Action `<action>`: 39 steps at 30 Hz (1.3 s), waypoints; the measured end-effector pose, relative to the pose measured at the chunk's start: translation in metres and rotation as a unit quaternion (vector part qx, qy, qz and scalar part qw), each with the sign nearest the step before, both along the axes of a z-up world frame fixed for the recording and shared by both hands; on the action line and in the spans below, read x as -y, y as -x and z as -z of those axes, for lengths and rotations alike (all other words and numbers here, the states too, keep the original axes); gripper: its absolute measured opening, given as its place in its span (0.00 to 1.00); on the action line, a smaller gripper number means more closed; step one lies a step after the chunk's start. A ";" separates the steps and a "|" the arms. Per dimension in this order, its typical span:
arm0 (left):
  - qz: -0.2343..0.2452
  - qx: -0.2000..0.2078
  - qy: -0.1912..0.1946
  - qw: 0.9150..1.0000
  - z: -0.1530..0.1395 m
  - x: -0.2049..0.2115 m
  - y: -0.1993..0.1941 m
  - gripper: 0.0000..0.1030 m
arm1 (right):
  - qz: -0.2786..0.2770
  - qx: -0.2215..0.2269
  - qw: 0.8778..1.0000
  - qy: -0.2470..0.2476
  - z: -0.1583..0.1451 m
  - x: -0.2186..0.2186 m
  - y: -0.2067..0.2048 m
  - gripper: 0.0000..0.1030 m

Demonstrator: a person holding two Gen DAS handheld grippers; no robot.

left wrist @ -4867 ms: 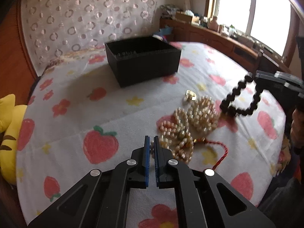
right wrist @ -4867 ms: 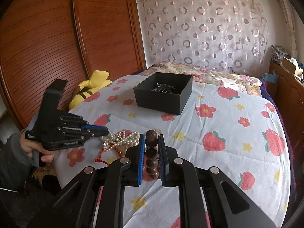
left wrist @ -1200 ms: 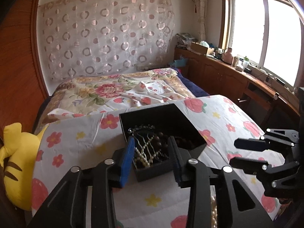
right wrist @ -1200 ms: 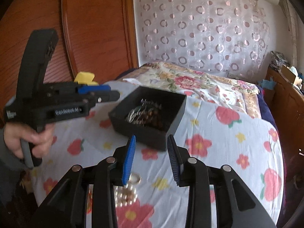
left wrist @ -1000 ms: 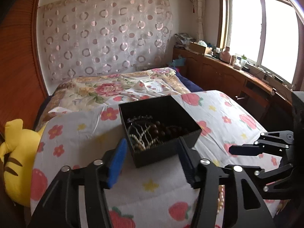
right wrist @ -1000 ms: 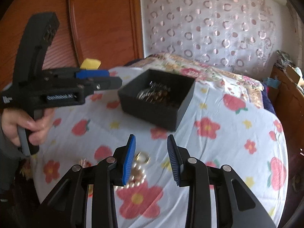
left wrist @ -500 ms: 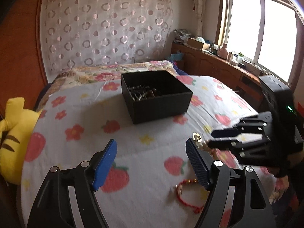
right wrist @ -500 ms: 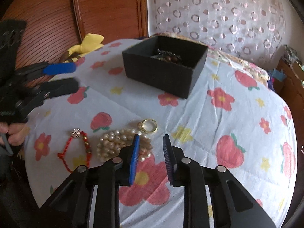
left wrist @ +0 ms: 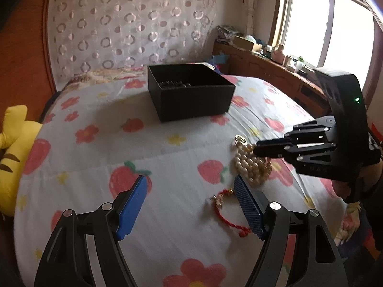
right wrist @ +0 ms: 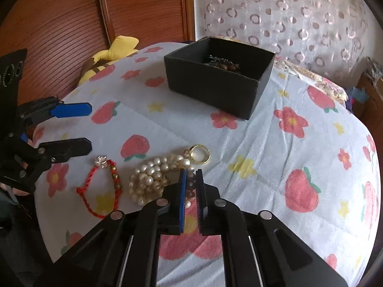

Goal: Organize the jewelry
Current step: 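Grasp the red string bracelet with the left tool while the right lifts the pearl strand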

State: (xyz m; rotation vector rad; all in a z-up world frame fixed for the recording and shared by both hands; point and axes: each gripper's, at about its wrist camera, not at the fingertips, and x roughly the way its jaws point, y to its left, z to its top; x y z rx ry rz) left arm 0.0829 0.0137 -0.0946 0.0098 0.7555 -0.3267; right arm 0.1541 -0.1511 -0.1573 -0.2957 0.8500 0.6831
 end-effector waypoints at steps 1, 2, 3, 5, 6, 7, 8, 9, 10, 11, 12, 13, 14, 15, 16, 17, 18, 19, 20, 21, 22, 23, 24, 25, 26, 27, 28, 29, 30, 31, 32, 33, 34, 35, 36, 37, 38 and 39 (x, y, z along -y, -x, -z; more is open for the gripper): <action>0.003 -0.002 0.000 1.000 0.001 0.002 0.002 0.69 | 0.002 0.007 1.000 -0.007 -0.004 0.003 0.004 0.08; 0.006 -0.003 -0.001 1.000 0.002 0.003 0.004 0.69 | 0.003 0.012 1.000 -0.012 -0.008 0.006 0.007 0.08; 0.008 -0.003 -0.002 1.000 0.003 0.004 0.006 0.69 | 0.006 0.019 1.000 -0.020 -0.013 0.010 0.010 0.08; 0.016 -0.006 -0.005 1.000 0.004 0.008 0.009 0.69 | 0.010 0.037 0.999 -0.038 -0.028 0.019 0.018 0.08; 0.020 -0.007 -0.004 1.000 0.004 0.009 0.010 0.60 | 0.012 0.045 0.998 -0.042 -0.033 0.021 0.022 0.08; 0.028 -0.009 -0.001 1.000 0.005 0.010 0.012 0.54 | 0.014 0.053 0.997 -0.047 -0.039 0.023 0.025 0.08; 0.036 -0.017 -0.001 0.999 0.006 0.013 0.013 0.46 | 0.015 0.062 0.997 -0.053 -0.046 0.027 0.030 0.08; 0.038 -0.019 -0.002 0.999 0.007 0.015 0.013 0.46 | 0.016 0.069 0.996 -0.058 -0.052 0.029 0.033 0.08; 0.041 -0.018 -0.004 0.999 0.008 0.017 0.014 0.45 | 0.018 0.078 0.995 -0.062 -0.060 0.032 0.037 0.08; 0.043 -0.020 -0.006 0.999 0.009 0.019 0.015 0.45 | 0.018 0.083 0.994 -0.065 -0.064 0.034 0.039 0.08; 0.044 -0.021 -0.007 0.999 0.009 0.020 0.015 0.44 | 0.018 0.089 0.994 -0.068 -0.070 0.036 0.042 0.08; 0.045 -0.022 -0.007 0.999 0.010 0.022 0.015 0.44 | 0.018 0.095 0.993 -0.072 -0.076 0.038 0.045 0.08; 0.046 -0.023 -0.010 0.999 0.010 0.023 0.015 0.44 | 0.019 0.099 0.992 -0.074 -0.079 0.039 0.047 0.08; 0.046 -0.023 -0.011 0.999 0.009 0.024 0.015 0.44 | 0.019 0.104 0.991 -0.077 -0.084 0.041 0.049 0.08; 0.047 -0.023 -0.012 0.999 0.009 0.025 0.015 0.43 | 0.019 0.110 0.991 -0.079 -0.089 0.043 0.051 0.08; 0.048 -0.024 -0.013 0.998 0.009 0.026 0.014 0.42 | 0.019 0.113 0.990 -0.080 -0.091 0.043 0.053 0.08; 0.048 -0.024 -0.014 0.998 0.009 0.026 0.014 0.39 | 0.019 0.117 0.990 -0.082 -0.095 0.044 0.054 0.08; 0.048 -0.025 -0.015 0.998 0.009 0.027 0.014 0.37 | 0.019 0.123 0.989 -0.083 -0.099 0.045 0.056 0.08; 0.048 -0.027 -0.017 0.998 0.009 0.028 0.013 0.34 | 0.019 0.125 0.988 -0.083 -0.101 0.045 0.057 0.08; 0.048 -0.028 -0.017 0.998 0.010 0.027 0.011 0.33 | 0.018 0.129 0.988 -0.084 -0.104 0.045 0.059 0.08; 0.048 -0.030 -0.018 0.998 0.010 0.028 0.010 0.31 | 0.017 0.133 0.987 -0.085 -0.107 0.045 0.061 0.08; 0.048 -0.031 -0.019 0.998 0.011 0.029 0.010 0.29 | 0.017 0.136 0.987 -0.086 -0.110 0.045 0.062 0.08; 0.048 -0.032 -0.021 0.998 0.011 0.029 0.009 0.29 | 0.016 0.139 0.986 -0.087 -0.112 0.046 0.064 0.08; 0.048 -0.033 -0.023 0.998 0.011 0.030 0.008 0.29 | 0.016 0.142 0.986 -0.087 -0.114 0.046 0.066 0.08; 0.047 -0.033 -0.024 0.998 0.012 0.030 0.007 0.28 | 0.016 0.145 0.985 -0.087 -0.116 0.047 0.067 0.08; 0.047 -0.033 -0.025 0.998 0.012 0.031 0.006 0.28 | 0.016 0.147 0.985 -0.088 -0.117 0.047 0.068 0.08; 0.047 -0.032 -0.027 0.998 0.012 0.031 0.005 0.27 | 0.016 0.150 0.985 -0.089 -0.119 0.047 0.069 0.08; 0.046 -0.032 -0.028 0.998 0.012 0.031 0.004 0.26 | 0.016 0.153 0.984 -0.091 -0.122 0.047 0.070 0.08; 0.046 -0.032 -0.029 0.998 0.012 0.032 0.003 0.22 | 0.016 0.155 0.984 -0.091 -0.124 0.046 0.072 0.08; 0.045 -0.032 -0.030 0.998 0.013 0.032 0.002 0.20 | 0.015 0.159 0.983 -0.091 -0.127 0.046 0.074 0.08; 0.044 -0.032 -0.031 0.998 0.013 0.032 0.001 0.15 | 0.014 0.160 0.983 -0.091 -0.128 0.046 0.075 0.08; 0.044 -0.032 -0.031 0.998 0.013 0.031 0.000 0.12 | 0.013 0.163 0.982 -0.091 -0.129 0.047 0.076 0.08; 0.046 -0.032 -0.029 0.998 0.013 0.030 0.001 0.11 | 0.012 0.165 0.982 -0.091 -0.131 0.047 0.077 0.09; 0.052 -0.030 -0.024 0.998 0.013 0.030 0.001 0.11 | 0.012 0.166 0.982 -0.091 -0.131 0.046 0.078 0.08; 0.055 -0.030 -0.021 0.998 0.012 0.030 0.002 0.11 | 0.011 0.166 0.982 -0.091 -0.132 0.046 0.078 0.08; 0.056 -0.028 -0.021 0.998 0.012 0.030 0.003 0.10 | 0.011 0.166 0.982 -0.090 -0.131 0.046 0.079 0.08; 0.055 -0.024 -0.021 0.998 0.010 0.030 0.005 0.10 | 0.011 0.166 0.982 -0.090 -0.131 0.045 0.079 0.08; 0.053 -0.020 -0.018 0.998 0.008 0.029 0.006 0.10 | 0.011 0.166 0.982 -0.090 -0.131 0.045 0.079 0.08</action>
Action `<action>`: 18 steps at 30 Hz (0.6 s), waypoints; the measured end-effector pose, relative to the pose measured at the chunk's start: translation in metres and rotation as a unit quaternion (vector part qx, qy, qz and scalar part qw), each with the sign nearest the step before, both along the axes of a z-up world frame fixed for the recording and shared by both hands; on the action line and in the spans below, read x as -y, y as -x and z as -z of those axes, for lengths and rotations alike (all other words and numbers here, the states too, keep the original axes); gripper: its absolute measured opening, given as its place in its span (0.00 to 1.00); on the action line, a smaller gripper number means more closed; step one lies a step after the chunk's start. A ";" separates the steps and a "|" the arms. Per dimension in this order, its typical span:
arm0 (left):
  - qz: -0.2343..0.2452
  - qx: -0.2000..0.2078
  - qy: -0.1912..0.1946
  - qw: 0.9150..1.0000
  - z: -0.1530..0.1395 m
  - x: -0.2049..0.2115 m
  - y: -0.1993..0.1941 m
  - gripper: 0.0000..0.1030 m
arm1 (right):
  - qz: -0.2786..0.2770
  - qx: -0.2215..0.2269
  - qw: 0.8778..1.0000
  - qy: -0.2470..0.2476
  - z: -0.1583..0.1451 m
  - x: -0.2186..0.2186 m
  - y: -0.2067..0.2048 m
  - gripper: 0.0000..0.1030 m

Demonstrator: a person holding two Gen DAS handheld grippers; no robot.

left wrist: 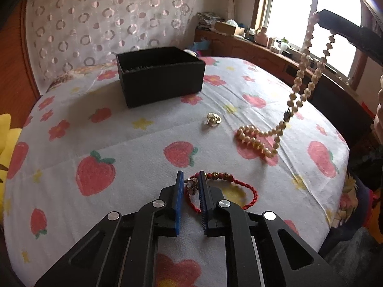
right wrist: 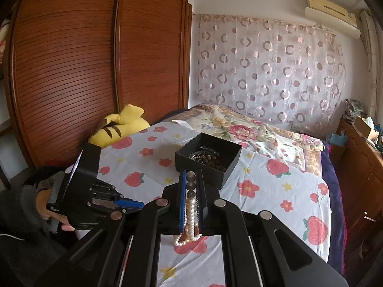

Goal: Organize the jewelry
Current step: 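Grasp the red string bracelet with the left tool while the right lifts the pearl strand, then drop the red bracelet into the box with the left tool while the right drops the pearl strand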

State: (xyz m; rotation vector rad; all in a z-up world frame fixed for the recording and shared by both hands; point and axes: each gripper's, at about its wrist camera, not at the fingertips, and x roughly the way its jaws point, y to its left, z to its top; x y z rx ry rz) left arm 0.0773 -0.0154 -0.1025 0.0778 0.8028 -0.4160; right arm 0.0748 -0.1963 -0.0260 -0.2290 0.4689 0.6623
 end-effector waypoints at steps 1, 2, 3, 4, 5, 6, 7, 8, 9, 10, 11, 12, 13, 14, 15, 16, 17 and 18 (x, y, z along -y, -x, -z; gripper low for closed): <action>-0.001 0.003 0.004 1.000 -0.002 -0.001 0.000 0.10 | 0.000 0.000 1.000 0.000 0.000 0.000 0.000 0.08; -0.003 0.007 0.008 1.000 -0.005 -0.003 0.001 0.10 | 0.001 0.000 1.000 0.000 -0.001 0.000 0.000 0.08; -0.006 0.012 0.013 1.000 -0.009 -0.006 0.001 0.10 | 0.001 0.000 1.000 -0.001 -0.001 0.000 0.000 0.08; -0.007 0.015 0.018 1.000 -0.013 -0.008 0.001 0.10 | 0.000 0.000 1.000 -0.001 0.000 0.000 0.000 0.09; -0.009 0.018 0.023 1.000 -0.017 -0.011 0.001 0.10 | 0.000 0.001 1.000 -0.001 -0.001 0.000 0.001 0.09; -0.010 0.021 0.025 0.999 -0.019 -0.014 0.002 0.10 | 0.000 0.001 1.000 -0.001 0.000 0.000 0.000 0.09; -0.012 0.025 0.028 0.999 -0.022 -0.016 0.002 0.10 | 0.001 0.001 1.000 -0.001 0.000 0.000 0.000 0.09; -0.015 0.028 0.032 0.999 -0.026 -0.020 0.002 0.10 | 0.001 0.001 1.000 -0.001 0.000 0.000 0.000 0.08; -0.016 0.029 0.036 0.999 -0.028 -0.023 0.002 0.10 | 0.001 0.001 1.000 -0.001 0.000 0.000 0.000 0.09; -0.016 0.029 0.038 0.999 -0.030 -0.024 0.002 0.10 | 0.001 0.001 1.000 -0.001 0.000 0.000 0.001 0.09; -0.017 0.029 0.042 0.999 -0.031 -0.026 0.003 0.10 | 0.001 0.001 1.000 -0.001 0.000 0.000 0.000 0.08; -0.016 0.027 0.046 0.998 -0.032 -0.028 0.003 0.10 | 0.001 0.000 1.000 -0.001 0.000 0.000 0.000 0.09; -0.016 0.027 0.048 0.998 -0.033 -0.029 0.003 0.10 | 0.001 0.000 1.000 -0.001 0.000 0.000 0.000 0.09; -0.016 0.026 0.050 0.998 -0.033 -0.030 0.002 0.10 | 0.002 -0.001 1.000 -0.001 0.000 -0.001 0.000 0.09; -0.017 0.027 0.050 0.998 -0.034 -0.030 0.002 0.10 | 0.002 -0.001 1.000 -0.001 -0.001 -0.001 0.000 0.09; -0.018 0.028 0.051 0.998 -0.034 -0.030 0.002 0.11 | 0.003 -0.001 1.000 -0.001 -0.001 0.000 0.000 0.09; -0.019 0.028 0.052 0.998 -0.035 -0.031 0.001 0.11 | 0.004 0.000 1.000 -0.003 -0.003 0.000 -0.001 0.09; -0.021 0.030 0.054 0.998 -0.038 -0.031 -0.001 0.11 | 0.004 0.001 1.000 -0.005 -0.004 0.000 -0.002 0.09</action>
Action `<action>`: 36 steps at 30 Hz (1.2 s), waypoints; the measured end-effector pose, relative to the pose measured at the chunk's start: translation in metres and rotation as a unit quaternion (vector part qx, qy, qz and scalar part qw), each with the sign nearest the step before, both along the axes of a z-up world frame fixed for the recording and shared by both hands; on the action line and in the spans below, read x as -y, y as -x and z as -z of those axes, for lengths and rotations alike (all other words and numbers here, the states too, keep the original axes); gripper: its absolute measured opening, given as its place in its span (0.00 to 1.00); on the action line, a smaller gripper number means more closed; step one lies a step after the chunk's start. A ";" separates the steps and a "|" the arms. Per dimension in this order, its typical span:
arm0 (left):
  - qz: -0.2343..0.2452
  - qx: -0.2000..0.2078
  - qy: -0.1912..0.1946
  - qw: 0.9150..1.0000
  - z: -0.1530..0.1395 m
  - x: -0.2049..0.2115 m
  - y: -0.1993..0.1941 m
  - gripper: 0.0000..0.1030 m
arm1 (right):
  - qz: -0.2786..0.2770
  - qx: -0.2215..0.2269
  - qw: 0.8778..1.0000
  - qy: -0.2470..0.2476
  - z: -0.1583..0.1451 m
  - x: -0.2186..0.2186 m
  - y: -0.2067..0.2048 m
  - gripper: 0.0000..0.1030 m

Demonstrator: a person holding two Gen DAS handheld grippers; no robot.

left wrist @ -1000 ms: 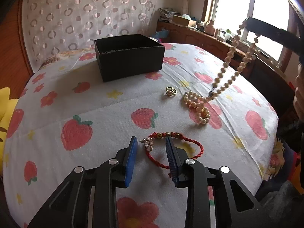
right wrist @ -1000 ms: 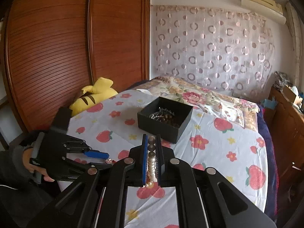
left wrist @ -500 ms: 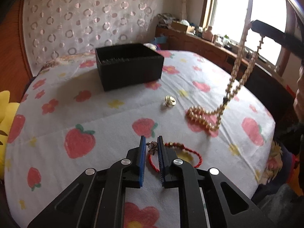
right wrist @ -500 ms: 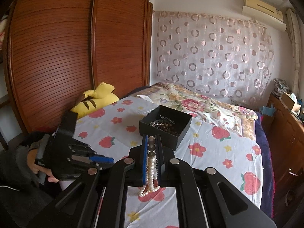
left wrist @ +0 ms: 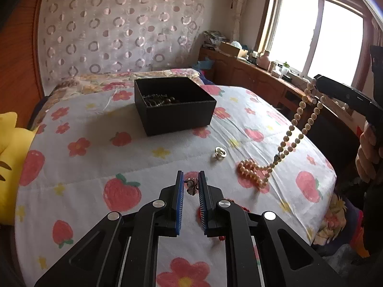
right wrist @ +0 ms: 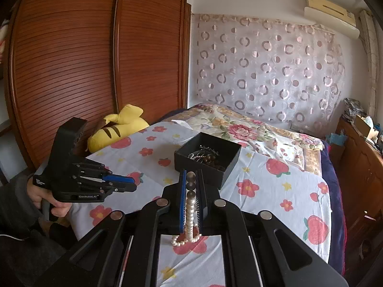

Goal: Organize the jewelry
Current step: 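Drop the red bracelet into the box with the left tool while the right drops the pearl strand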

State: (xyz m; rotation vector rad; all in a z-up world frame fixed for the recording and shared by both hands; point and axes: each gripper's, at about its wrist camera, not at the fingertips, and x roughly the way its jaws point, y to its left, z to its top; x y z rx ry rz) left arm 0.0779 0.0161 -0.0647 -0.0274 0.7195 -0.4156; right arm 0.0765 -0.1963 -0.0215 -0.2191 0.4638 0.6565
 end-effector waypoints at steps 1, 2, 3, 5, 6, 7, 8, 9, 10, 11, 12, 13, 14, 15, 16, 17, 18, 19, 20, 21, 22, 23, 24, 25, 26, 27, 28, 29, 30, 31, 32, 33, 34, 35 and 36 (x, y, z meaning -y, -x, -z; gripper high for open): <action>-0.001 0.002 0.001 1.000 -0.001 0.000 -0.002 0.11 | -0.001 0.003 1.000 -0.001 -0.004 0.000 -0.001 0.08; -0.003 0.005 0.001 1.000 -0.004 -0.001 -0.004 0.11 | 0.000 0.007 1.000 -0.002 -0.007 -0.001 -0.001 0.09; -0.004 0.008 0.001 1.000 -0.007 0.000 -0.006 0.11 | -0.001 0.012 1.000 -0.005 -0.013 -0.001 -0.002 0.08; -0.005 0.017 0.002 1.000 -0.014 0.000 -0.009 0.11 | -0.001 0.021 1.000 -0.010 -0.022 -0.002 -0.005 0.08; -0.006 0.023 0.001 1.000 -0.020 0.000 -0.012 0.11 | -0.002 0.027 1.000 -0.011 -0.027 -0.003 -0.006 0.08; -0.006 0.029 0.001 1.000 -0.024 0.001 -0.014 0.11 | -0.002 0.033 0.999 -0.011 -0.033 -0.005 -0.007 0.08; -0.007 0.034 0.000 0.999 -0.028 0.001 -0.016 0.11 | -0.002 0.042 0.999 -0.010 -0.041 -0.007 -0.009 0.08; -0.008 0.040 -0.002 0.999 -0.034 0.002 -0.020 0.11 | -0.002 0.051 0.999 -0.009 -0.048 -0.010 -0.010 0.08; -0.010 0.044 -0.004 0.999 -0.038 0.003 -0.024 0.11 | -0.001 0.060 0.998 -0.008 -0.055 -0.012 -0.012 0.08; -0.010 0.047 -0.006 0.999 -0.041 0.003 -0.027 0.11 | 0.000 0.066 0.998 -0.008 -0.060 -0.013 -0.014 0.08; -0.011 0.050 -0.008 0.999 -0.045 0.004 -0.031 0.11 | 0.000 0.070 0.997 -0.008 -0.065 -0.014 -0.017 0.08; -0.012 0.052 -0.009 0.999 -0.048 0.004 -0.035 0.11 | 0.001 0.077 0.997 -0.008 -0.072 -0.017 -0.021 0.08; -0.013 0.053 -0.011 0.998 -0.050 0.004 -0.039 0.11 | 0.003 0.082 0.997 -0.008 -0.076 -0.018 -0.024 0.08; -0.015 0.056 -0.013 0.998 -0.053 0.004 -0.044 0.11 | 0.004 0.086 0.996 -0.009 -0.080 -0.019 -0.027 0.08; -0.017 0.058 -0.015 0.998 -0.056 0.004 -0.050 0.11 | 0.005 0.090 0.996 -0.009 -0.085 -0.021 -0.032 0.08; -0.018 0.059 -0.015 0.998 -0.057 0.003 -0.053 0.11 | 0.007 0.093 0.996 -0.009 -0.089 -0.023 -0.038 0.08; -0.021 0.059 -0.017 0.998 -0.059 0.002 -0.059 0.11 | 0.009 0.096 0.995 -0.010 -0.094 -0.024 -0.044 0.08; -0.024 0.059 -0.019 0.998 -0.060 0.002 -0.064 0.11 | 0.011 0.098 0.995 -0.010 -0.097 -0.026 -0.051 0.08; -0.026 0.057 -0.019 0.998 -0.060 0.001 -0.071 0.11 | 0.014 0.102 0.995 -0.009 -0.100 -0.028 -0.055 0.08; -0.027 0.055 -0.018 0.998 -0.060 0.000 -0.076 0.11 | 0.016 0.103 0.995 -0.009 -0.103 -0.030 -0.061 0.08; -0.028 0.052 -0.017 0.998 -0.059 0.000 -0.080 0.11 | 0.018 0.101 0.995 -0.010 -0.105 -0.032 -0.068 0.08; -0.031 0.048 -0.018 0.998 -0.058 0.000 -0.088 0.11 | 0.021 0.098 0.995 -0.013 -0.108 -0.033 -0.076 0.08; -0.033 0.046 -0.019 0.998 -0.058 0.000 -0.092 0.11 | 0.025 0.099 0.995 -0.013 -0.110 -0.036 -0.084 0.08; -0.036 0.044 -0.022 0.998 -0.056 0.000 -0.098 0.11 | 0.028 0.100 0.995 -0.012 -0.113 -0.039 -0.092 0.08; -0.038 0.042 -0.023 0.998 -0.054 0.000 -0.104 0.11 | 0.030 0.099 0.995 -0.012 -0.114 -0.041 -0.097 0.08; -0.038 0.041 -0.024 0.998 -0.053 0.001 -0.107 0.11 | 0.031 0.097 0.995 -0.012 -0.114 -0.044 -0.103 0.08; -0.039 0.040 -0.023 0.998 -0.052 0.002 -0.111 0.11 | 0.031 0.095 0.995 -0.011 -0.114 -0.046 -0.109 0.08; -0.038 0.037 -0.019 0.998 -0.050 0.002 -0.117 0.11 | 0.033 0.089 0.995 -0.009 -0.113 -0.049 -0.119 0.08; -0.037 0.035 -0.016 0.999 -0.048 0.003 -0.120 0.11 | 0.035 0.084 0.996 -0.006 -0.110 -0.052 -0.125 0.08; -0.038 0.032 -0.013 0.999 -0.047 0.004 -0.125 0.11 | 0.039 0.080 0.996 0.002 -0.106 -0.055 -0.133 0.08; -0.038 0.029 -0.012 0.999 -0.046 0.004 -0.128 0.11 | 0.042 0.078 0.996 0.008 -0.100 -0.058 -0.137 0.08; -0.039 0.027 -0.012 0.999 -0.044 0.005 -0.133 0.11 | 0.045 0.073 0.996 0.014 -0.095 -0.060 -0.143 0.08; -0.039 0.025 -0.011 0.999 -0.044 0.006 -0.137 0.11 | 0.049 0.068 0.996 0.019 -0.090 -0.061 -0.149 0.08; -0.040 0.024 -0.012 0.999 -0.043 0.007 -0.142 0.11 | 0.051 0.064 0.996 0.020 -0.086 -0.062 -0.152 0.08; -0.041 0.023 -0.012 0.999 -0.043 0.008 -0.145 0.11 | 0.054 0.060 0.997 0.021 -0.081 -0.062 -0.155 0.08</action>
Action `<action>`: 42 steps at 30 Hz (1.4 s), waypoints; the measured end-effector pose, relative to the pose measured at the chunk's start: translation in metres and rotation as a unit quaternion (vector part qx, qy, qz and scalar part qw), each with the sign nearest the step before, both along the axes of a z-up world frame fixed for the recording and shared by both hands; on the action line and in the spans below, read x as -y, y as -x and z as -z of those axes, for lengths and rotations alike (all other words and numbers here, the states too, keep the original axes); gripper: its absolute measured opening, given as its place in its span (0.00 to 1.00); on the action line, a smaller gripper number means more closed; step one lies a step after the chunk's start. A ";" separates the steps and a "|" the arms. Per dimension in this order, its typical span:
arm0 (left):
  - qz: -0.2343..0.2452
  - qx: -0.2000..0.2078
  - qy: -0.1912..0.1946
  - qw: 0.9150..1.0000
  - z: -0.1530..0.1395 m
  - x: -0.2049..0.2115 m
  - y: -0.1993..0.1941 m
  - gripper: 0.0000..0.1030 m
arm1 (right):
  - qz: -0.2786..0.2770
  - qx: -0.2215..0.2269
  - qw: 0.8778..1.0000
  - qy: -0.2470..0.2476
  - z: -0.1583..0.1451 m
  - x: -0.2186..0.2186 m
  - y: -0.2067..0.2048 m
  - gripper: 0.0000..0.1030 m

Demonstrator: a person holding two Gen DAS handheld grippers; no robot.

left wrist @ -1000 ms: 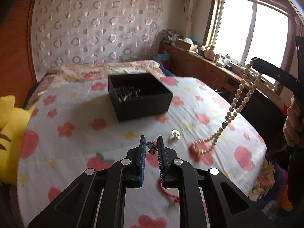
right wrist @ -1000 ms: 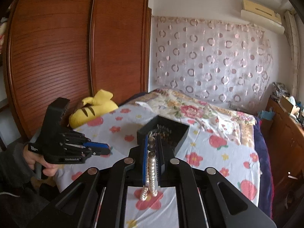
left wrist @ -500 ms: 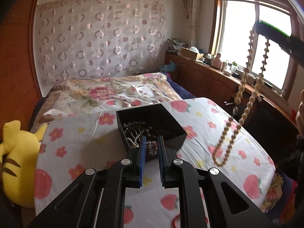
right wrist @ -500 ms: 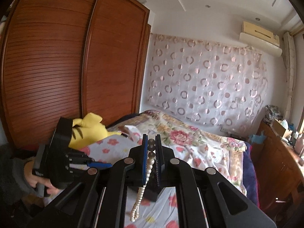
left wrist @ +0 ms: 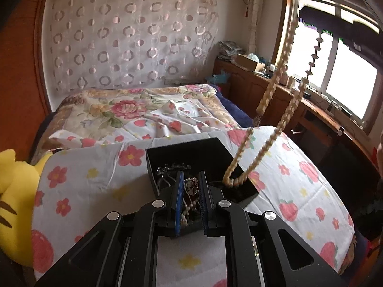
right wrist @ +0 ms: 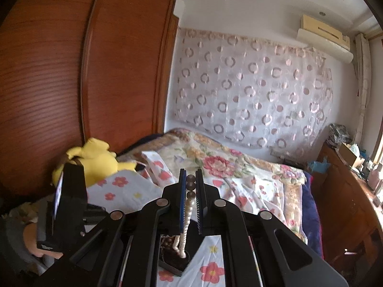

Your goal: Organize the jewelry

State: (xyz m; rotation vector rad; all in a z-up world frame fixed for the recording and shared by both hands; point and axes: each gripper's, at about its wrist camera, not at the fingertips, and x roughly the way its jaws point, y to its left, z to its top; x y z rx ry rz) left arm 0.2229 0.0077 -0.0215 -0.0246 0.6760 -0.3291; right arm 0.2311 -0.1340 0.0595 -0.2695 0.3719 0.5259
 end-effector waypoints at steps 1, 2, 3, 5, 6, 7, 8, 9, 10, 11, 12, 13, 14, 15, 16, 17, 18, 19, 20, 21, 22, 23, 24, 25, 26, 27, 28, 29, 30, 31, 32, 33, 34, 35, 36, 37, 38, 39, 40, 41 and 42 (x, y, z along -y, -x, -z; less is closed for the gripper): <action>-0.001 -0.001 0.000 1.000 0.000 0.000 -0.004 0.11 | 0.002 -0.004 1.000 0.000 0.004 0.000 -0.002 0.08; -0.003 -0.002 0.002 1.000 0.000 0.000 -0.008 0.11 | 0.003 -0.009 1.000 -0.002 0.008 0.000 -0.006 0.08; -0.007 -0.004 0.002 1.000 0.000 0.000 -0.011 0.11 | 0.004 -0.013 1.000 -0.003 0.012 0.000 -0.008 0.09; -0.016 -0.007 0.000 1.000 0.001 -0.001 -0.016 0.17 | 0.006 -0.021 1.000 -0.002 0.019 0.000 -0.014 0.08; -0.019 -0.007 -0.001 1.000 0.002 -0.001 -0.017 0.20 | 0.006 -0.025 1.000 -0.002 0.023 -0.001 -0.015 0.09; -0.022 -0.007 -0.002 1.000 0.002 -0.002 -0.017 0.22 | 0.005 -0.029 1.000 -0.002 0.027 -0.001 -0.016 0.09; -0.022 -0.008 -0.001 1.000 0.003 -0.003 -0.017 0.25 | 0.005 -0.036 0.999 -0.002 0.032 -0.001 -0.019 0.09; -0.022 -0.009 0.001 1.000 0.004 -0.004 -0.016 0.29 | 0.005 -0.042 0.999 -0.001 0.038 -0.002 -0.022 0.09; -0.023 -0.010 0.001 1.000 0.005 -0.005 -0.016 0.31 | 0.005 -0.049 0.999 0.000 0.044 -0.002 -0.025 0.09; -0.024 -0.011 -0.001 1.000 0.006 -0.006 -0.015 0.33 | 0.005 -0.054 0.999 0.001 0.048 -0.003 -0.027 0.09; -0.027 -0.014 -0.003 1.000 0.009 -0.007 -0.014 0.35 | 0.005 -0.061 0.998 0.002 0.054 -0.005 -0.029 0.09; -0.028 -0.016 -0.005 0.999 0.012 -0.008 -0.012 0.35 | 0.006 -0.067 0.998 0.004 0.059 -0.006 -0.031 0.09; -0.030 -0.018 -0.008 0.999 0.014 -0.009 -0.010 0.36 | 0.006 -0.075 0.997 0.007 0.067 -0.007 -0.034 0.09; -0.032 -0.019 -0.009 0.999 0.016 -0.010 -0.008 0.37 | 0.007 -0.082 0.997 0.010 0.074 -0.009 -0.035 0.09; -0.033 -0.021 -0.008 0.999 0.019 -0.012 -0.006 0.38 | 0.009 -0.091 0.996 0.015 0.083 -0.011 -0.039 0.09; -0.034 -0.023 -0.009 0.999 0.022 -0.014 -0.004 0.40 | 0.011 -0.096 0.995 0.018 0.089 -0.012 -0.040 0.09; -0.035 -0.024 -0.011 0.999 0.024 -0.016 -0.001 0.42 | 0.011 -0.103 0.994 0.020 0.094 -0.013 -0.042 0.09; -0.036 -0.025 -0.015 0.999 0.027 -0.017 0.001 0.42 | 0.012 -0.111 0.994 0.021 0.101 -0.014 -0.044 0.09; -0.037 -0.025 -0.019 0.999 0.029 -0.018 0.003 0.43 | 0.013 -0.115 0.993 0.022 0.104 -0.015 -0.044 0.09; -0.037 -0.026 -0.023 0.999 0.032 -0.019 0.007 0.43 | 0.012 -0.120 0.992 0.023 0.108 -0.016 -0.045 0.09; -0.036 -0.026 -0.027 0.999 0.034 -0.020 0.009 0.43 | 0.011 -0.125 0.992 0.025 0.113 -0.017 -0.045 0.09; -0.036 -0.026 -0.030 0.999 0.035 -0.021 0.011 0.43 | 0.011 -0.127 0.992 0.024 0.115 -0.016 -0.044 0.09; -0.037 -0.025 -0.032 0.998 0.037 -0.021 0.014 0.43 | 0.011 -0.129 0.991 0.025 0.117 -0.016 -0.044 0.09; -0.037 -0.024 -0.035 0.998 0.038 -0.021 0.017 0.44 | 0.012 -0.130 0.991 0.024 0.118 -0.016 -0.043 0.09; -0.036 -0.023 -0.038 0.998 0.039 -0.022 0.020 0.47 | 0.011 -0.131 0.991 0.023 0.119 -0.015 -0.041 0.09; -0.036 -0.021 -0.040 0.998 0.040 -0.022 0.024 0.51 | 0.010 -0.131 0.991 0.022 0.119 -0.015 -0.040 0.09; -0.035 -0.019 -0.041 0.998 0.041 -0.020 0.027 0.52 | 0.009 -0.131 0.991 0.021 0.120 -0.014 -0.038 0.13; -0.032 -0.018 -0.041 0.998 0.042 -0.019 0.032 0.53 | 0.008 -0.131 0.991 0.019 0.119 -0.012 -0.035 0.21; -0.030 -0.017 -0.041 0.999 0.042 -0.019 0.036 0.55 | 0.008 -0.130 0.991 0.020 0.118 -0.012 -0.034 0.24; -0.029 -0.016 -0.042 0.999 0.043 -0.018 0.040 0.57 | 0.007 -0.128 0.992 0.018 0.118 -0.010 -0.031 0.24; -0.028 -0.014 -0.044 0.999 0.044 -0.017 0.045 0.59 | 0.002 -0.128 0.992 0.017 0.119 -0.008 -0.026 0.24; -0.027 -0.012 -0.044 0.999 0.045 -0.016 0.052 0.61 | -0.003 -0.128 0.992 0.015 0.120 -0.005 -0.020 0.24; -0.025 -0.010 -0.044 0.999 0.046 -0.016 0.058 0.62 | -0.010 -0.131 0.991 0.014 0.123 -0.003 -0.013 0.24; -0.022 -0.008 -0.041 0.999 0.047 -0.015 0.066 0.66 | -0.016 -0.133 0.991 0.013 0.125 0.000 -0.006 0.24; -0.021 -0.006 -0.040 0.999 0.047 -0.016 0.071 0.69 | -0.023 -0.137 0.990 0.015 0.129 0.002 0.001 0.24; -0.019 -0.005 -0.039 0.999 0.049 -0.015 0.077 0.69 | -0.027 -0.139 0.990 0.017 0.132 0.004 0.007 0.24; -0.017 -0.005 -0.038 0.999 0.051 -0.015 0.084 0.69 | -0.034 -0.145 0.989 0.022 0.139 0.005 0.015 0.24; -0.016 -0.007 -0.039 0.999 0.052 -0.014 0.089 0.69 | -0.041 -0.151 0.987 0.028 0.147 0.007 0.021 0.24; -0.014 -0.009 -0.039 0.999 0.055 -0.014 0.095 0.69 | -0.046 -0.158 0.986 0.037 0.153 0.006 0.027 0.24; -0.013 -0.012 -0.037 0.999 0.056 -0.013 0.100 0.69 | -0.053 -0.167 0.983 0.050 0.164 0.005 0.034 0.24; -0.012 -0.014 -0.034 0.999 0.059 -0.014 0.105 0.69 | -0.057 -0.172 0.982 0.060 0.171 0.003 0.038 0.24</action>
